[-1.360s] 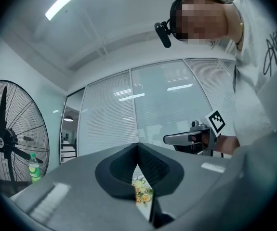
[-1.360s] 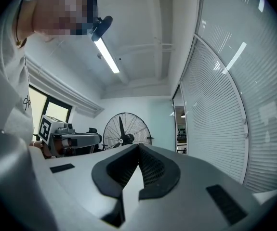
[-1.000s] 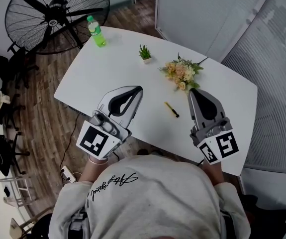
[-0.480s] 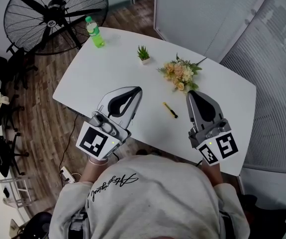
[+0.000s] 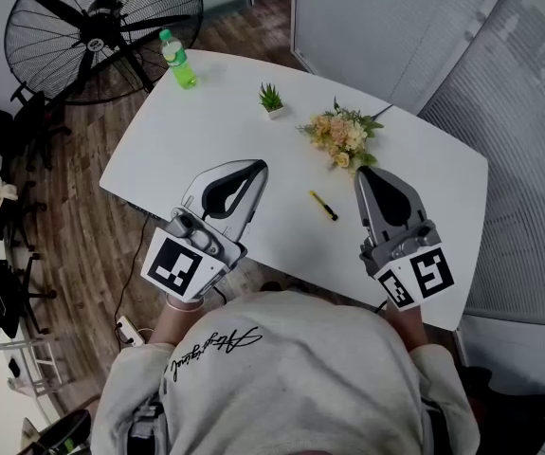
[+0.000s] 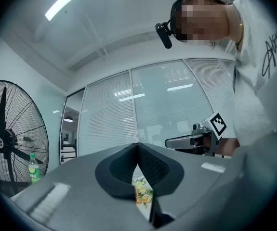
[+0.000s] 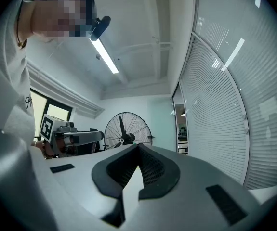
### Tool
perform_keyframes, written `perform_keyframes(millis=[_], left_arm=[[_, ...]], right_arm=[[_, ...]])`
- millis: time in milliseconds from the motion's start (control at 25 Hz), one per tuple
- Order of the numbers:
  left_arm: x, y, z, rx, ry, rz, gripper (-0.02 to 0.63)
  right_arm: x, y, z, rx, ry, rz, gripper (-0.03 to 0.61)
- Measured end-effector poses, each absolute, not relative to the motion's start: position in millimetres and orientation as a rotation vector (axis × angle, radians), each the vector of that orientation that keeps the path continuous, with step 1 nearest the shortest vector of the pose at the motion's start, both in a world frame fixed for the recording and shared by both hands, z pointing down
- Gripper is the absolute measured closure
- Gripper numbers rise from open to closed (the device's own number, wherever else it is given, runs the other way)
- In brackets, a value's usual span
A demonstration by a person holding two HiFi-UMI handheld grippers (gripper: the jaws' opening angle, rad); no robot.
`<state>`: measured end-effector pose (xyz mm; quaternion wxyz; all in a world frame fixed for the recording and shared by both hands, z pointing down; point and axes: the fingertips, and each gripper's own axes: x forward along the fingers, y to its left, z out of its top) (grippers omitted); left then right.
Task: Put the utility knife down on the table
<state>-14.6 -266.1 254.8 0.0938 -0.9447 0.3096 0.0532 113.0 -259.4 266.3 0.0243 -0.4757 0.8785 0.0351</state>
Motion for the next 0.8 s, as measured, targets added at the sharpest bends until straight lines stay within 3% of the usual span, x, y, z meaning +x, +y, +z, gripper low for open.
perform_keyframes(millis=[800], left_arm=[[-18.2, -264.5, 250.7, -2.800, 0.936, 0.179, 0.615]], right_arm=[[110.3, -256.1, 264.3, -1.475, 2.713, 0.108, 0.577]])
